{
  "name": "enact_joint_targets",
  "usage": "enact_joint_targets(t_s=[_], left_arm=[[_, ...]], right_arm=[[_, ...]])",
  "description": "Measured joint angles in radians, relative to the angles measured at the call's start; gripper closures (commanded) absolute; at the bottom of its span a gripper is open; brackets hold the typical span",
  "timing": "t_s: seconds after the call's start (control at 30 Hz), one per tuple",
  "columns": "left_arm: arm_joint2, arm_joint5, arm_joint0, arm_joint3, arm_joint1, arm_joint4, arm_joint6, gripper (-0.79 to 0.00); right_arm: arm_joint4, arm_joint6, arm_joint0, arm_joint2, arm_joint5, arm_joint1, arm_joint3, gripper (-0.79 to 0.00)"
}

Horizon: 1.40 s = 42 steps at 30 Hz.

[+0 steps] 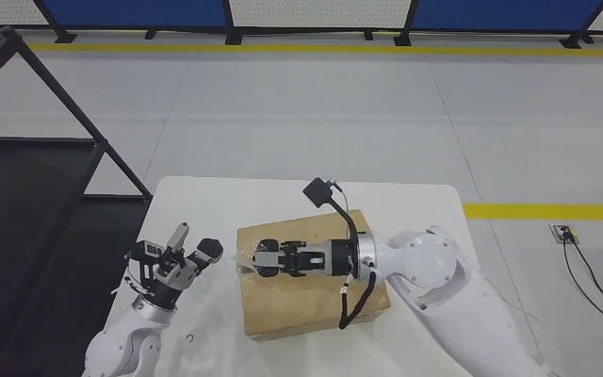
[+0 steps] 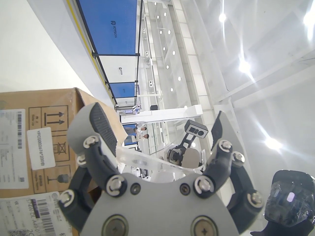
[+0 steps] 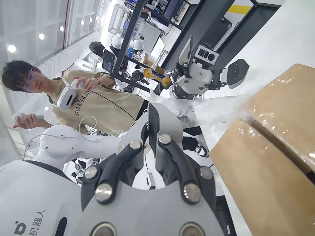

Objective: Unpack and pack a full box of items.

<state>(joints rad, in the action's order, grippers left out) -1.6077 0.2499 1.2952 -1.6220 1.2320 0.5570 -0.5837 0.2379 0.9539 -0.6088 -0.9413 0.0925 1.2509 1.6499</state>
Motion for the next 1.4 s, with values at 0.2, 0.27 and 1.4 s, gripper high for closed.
enact_joint_targets(t_s=[0.2,0.27,1.4], left_arm=[[0.011,-0.003,-0.024,0.019,0.000,-0.006,0.020,-0.785],[0.018,0.001,-0.034,0.025,0.001,-0.016,0.025,-0.785],[0.143,-0.003,-0.108,0.119,0.009,-0.071,0.029,-0.785]], right_arm=[[-0.008,0.024,0.015,0.032,-0.002,0.007,0.019,0.000],[-0.006,0.025,0.024,0.044,-0.003,0.011,0.014,0.000],[0.047,0.133,0.052,0.091,0.070,0.036,0.025,0.000]])
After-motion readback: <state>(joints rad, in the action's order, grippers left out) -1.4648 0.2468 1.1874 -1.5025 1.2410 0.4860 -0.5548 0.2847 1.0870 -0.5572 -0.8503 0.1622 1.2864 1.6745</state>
